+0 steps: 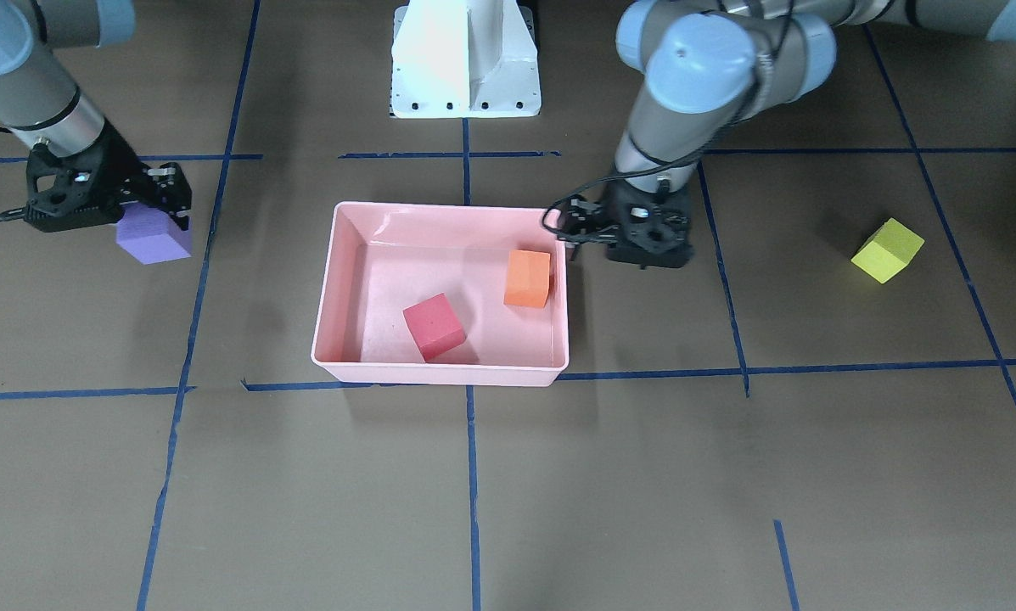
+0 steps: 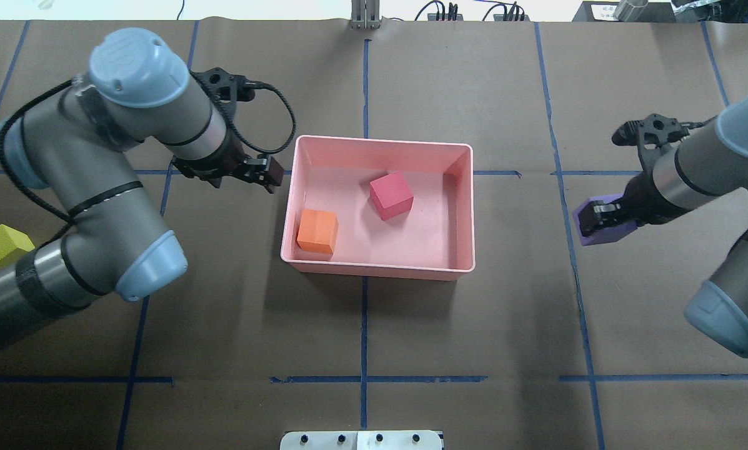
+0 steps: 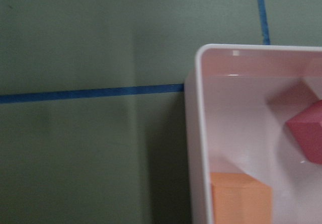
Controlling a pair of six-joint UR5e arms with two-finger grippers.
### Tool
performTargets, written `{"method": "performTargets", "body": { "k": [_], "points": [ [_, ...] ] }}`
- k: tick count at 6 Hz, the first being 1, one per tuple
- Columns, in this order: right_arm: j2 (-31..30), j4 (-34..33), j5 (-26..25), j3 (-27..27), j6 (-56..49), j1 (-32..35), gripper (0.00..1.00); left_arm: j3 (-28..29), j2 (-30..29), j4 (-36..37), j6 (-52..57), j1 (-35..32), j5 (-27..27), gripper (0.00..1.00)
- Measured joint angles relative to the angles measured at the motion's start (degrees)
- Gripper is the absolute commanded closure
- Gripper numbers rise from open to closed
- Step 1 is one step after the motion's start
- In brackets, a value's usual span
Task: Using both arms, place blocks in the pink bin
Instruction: 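Drop the purple cube into the bin with the right gripper while the left withdraws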
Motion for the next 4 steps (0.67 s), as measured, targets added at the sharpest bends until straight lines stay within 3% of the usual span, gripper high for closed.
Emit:
{"method": "performTargets", "body": {
  "k": [2,3,4],
  "points": [
    [16.1,-13.2,-1.1,-1.8,11.4,-2.7,0.58,-2.6,9.1,-0.3,17.1,-8.5,-5.0,0.00],
    [22.4,-14.6,-3.2,-5.6,16.9,-5.0,0.24,-2.7,13.1,-0.8,24.6,-12.6,-7.5,0.00],
    [27.1,-14.9,-5.3,-9.4,21.2,-7.3,0.00,-2.9,16.6,-1.0,30.9,-15.9,-9.5,0.00]
  ]
}}
